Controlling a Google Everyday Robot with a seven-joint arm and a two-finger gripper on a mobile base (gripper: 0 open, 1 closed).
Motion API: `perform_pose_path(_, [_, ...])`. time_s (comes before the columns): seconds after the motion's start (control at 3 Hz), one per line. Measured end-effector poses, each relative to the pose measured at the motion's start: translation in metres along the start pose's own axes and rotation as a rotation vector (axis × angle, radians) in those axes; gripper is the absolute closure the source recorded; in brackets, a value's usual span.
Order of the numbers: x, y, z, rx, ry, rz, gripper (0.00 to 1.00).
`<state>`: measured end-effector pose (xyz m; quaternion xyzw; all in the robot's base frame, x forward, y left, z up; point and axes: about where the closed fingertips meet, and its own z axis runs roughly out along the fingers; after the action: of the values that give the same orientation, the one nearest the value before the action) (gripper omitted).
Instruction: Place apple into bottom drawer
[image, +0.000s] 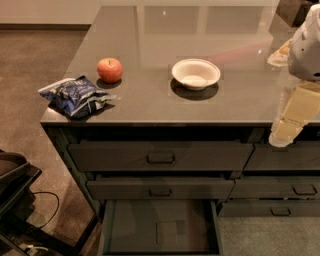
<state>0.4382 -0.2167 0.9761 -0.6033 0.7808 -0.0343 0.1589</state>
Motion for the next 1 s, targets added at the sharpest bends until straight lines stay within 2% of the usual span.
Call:
perform_pose_path(0.33, [-0.002,-0.004,-0.002,0.014,-0.01,0.003,0.0])
perform_pose_path(0.67, [-0.02,-0.033,-0.006,0.048,-0.125,0.005,0.0])
perform_pose_path(1.0, [-0.044,-0.084,-0.007,0.053,-0.32,0.042,0.0])
